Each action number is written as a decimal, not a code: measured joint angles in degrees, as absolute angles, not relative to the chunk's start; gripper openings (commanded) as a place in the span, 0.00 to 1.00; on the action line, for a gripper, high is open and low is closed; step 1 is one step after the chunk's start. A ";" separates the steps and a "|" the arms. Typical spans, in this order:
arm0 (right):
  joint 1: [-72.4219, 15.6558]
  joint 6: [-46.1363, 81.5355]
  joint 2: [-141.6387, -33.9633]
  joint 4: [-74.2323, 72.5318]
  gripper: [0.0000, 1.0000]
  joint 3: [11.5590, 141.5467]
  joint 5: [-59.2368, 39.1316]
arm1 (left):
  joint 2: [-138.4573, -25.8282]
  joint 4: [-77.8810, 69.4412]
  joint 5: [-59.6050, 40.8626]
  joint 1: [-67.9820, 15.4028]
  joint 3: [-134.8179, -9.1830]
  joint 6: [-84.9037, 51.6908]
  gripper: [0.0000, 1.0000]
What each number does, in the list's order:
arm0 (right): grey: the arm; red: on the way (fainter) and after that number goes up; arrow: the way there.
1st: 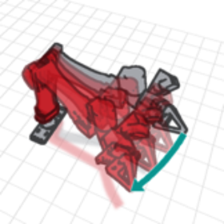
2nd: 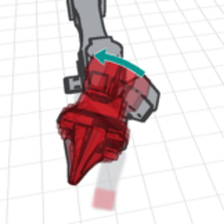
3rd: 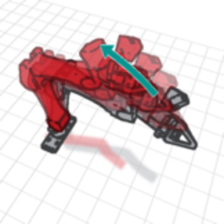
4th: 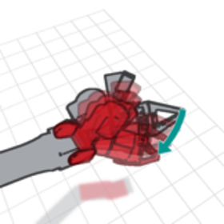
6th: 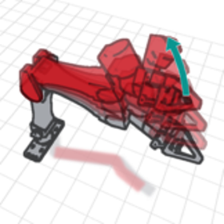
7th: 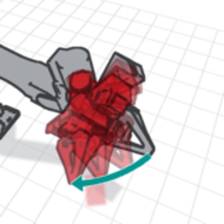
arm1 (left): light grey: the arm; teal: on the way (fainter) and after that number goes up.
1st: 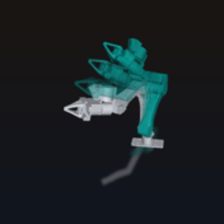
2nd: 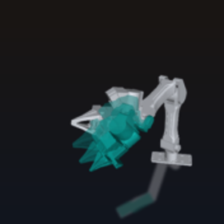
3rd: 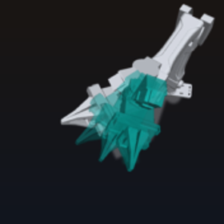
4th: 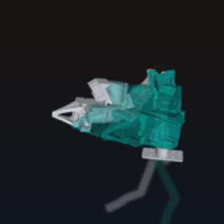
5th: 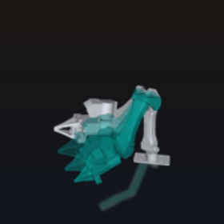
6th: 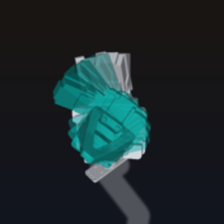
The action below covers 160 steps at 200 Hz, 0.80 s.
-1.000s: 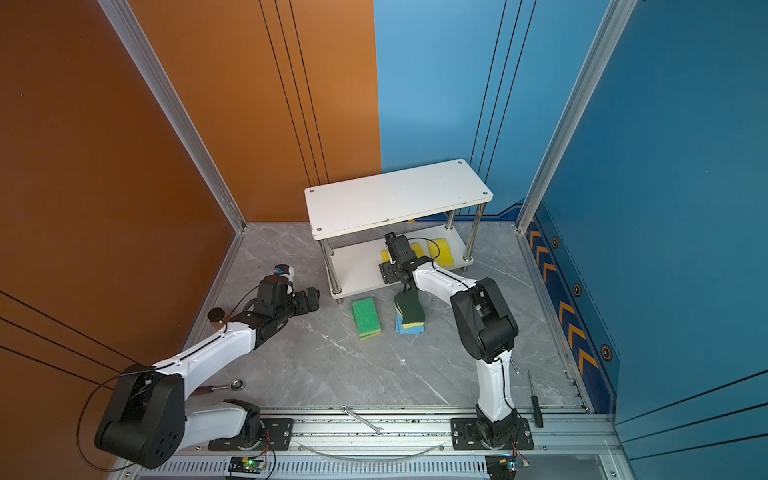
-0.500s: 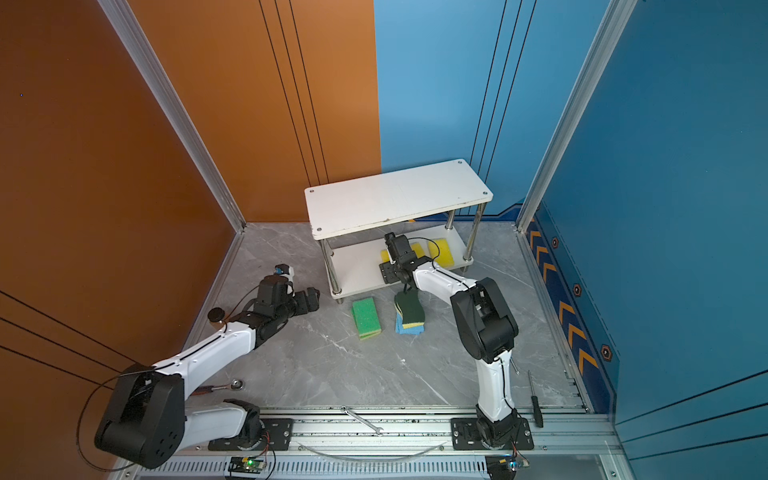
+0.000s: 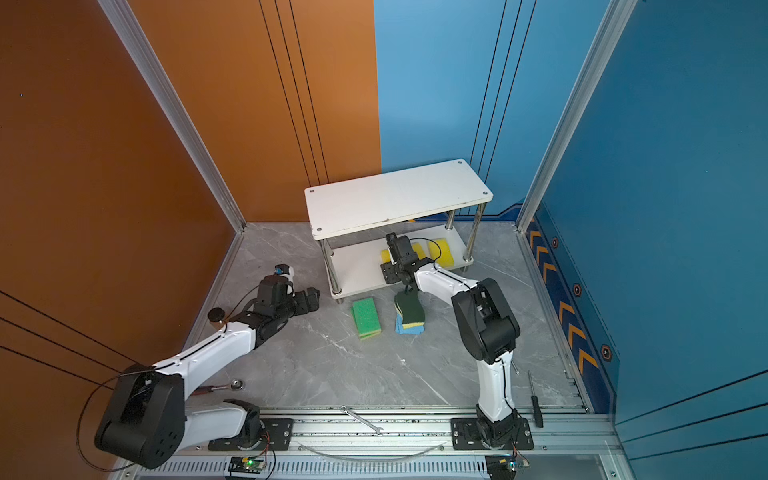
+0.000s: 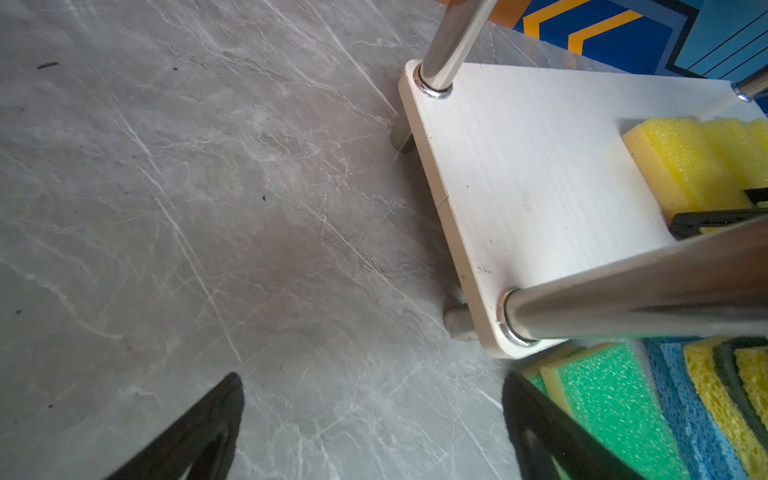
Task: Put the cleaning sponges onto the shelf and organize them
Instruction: 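Lower the yellow sponge onto the lower tier next to the placed sponges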
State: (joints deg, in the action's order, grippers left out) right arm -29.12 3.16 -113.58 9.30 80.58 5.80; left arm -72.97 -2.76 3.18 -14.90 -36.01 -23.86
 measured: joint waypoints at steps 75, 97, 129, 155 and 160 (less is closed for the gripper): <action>-29.02 3.22 -113.40 8.84 0.81 80.16 5.82 | -72.97 -2.79 3.18 -14.90 -36.01 -23.88 0.97; -29.02 3.22 -113.38 8.84 0.81 80.16 5.82 | -72.97 -2.79 3.16 -14.90 -36.01 -23.88 0.98; -29.08 3.20 -113.21 8.86 0.82 80.05 5.82 | -72.97 -2.79 3.18 -14.90 -36.01 -23.88 0.98; -29.36 3.42 -112.75 8.91 0.82 79.75 5.89 | -72.97 -2.79 3.18 -14.90 -36.01 -23.88 0.98; -29.36 3.49 -112.73 8.93 0.82 79.75 5.89 | -72.97 -2.79 3.16 -14.90 -36.01 -23.88 0.98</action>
